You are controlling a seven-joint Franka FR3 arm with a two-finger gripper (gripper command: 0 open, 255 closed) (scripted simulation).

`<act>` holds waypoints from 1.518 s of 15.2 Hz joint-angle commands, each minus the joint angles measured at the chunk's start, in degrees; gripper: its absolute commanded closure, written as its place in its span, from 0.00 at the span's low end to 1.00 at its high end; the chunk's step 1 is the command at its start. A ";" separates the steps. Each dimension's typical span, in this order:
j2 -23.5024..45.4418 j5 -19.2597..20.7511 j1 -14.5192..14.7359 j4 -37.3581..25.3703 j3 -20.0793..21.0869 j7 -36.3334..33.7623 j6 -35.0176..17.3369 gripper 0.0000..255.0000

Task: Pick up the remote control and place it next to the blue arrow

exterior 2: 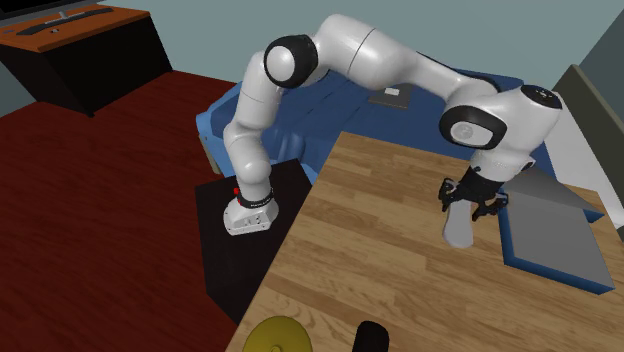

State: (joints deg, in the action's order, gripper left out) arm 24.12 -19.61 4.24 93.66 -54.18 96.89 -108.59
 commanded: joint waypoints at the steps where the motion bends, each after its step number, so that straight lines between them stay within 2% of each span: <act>1: 6.56 -4.24 -5.62 -8.77 2.61 1.35 3.54 1.00; 23: 11.76 -9.08 -6.36 0.38 6.31 4.45 -9.33 1.00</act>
State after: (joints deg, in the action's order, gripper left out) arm 35.72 -28.55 -2.07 93.98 -47.97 101.29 -117.69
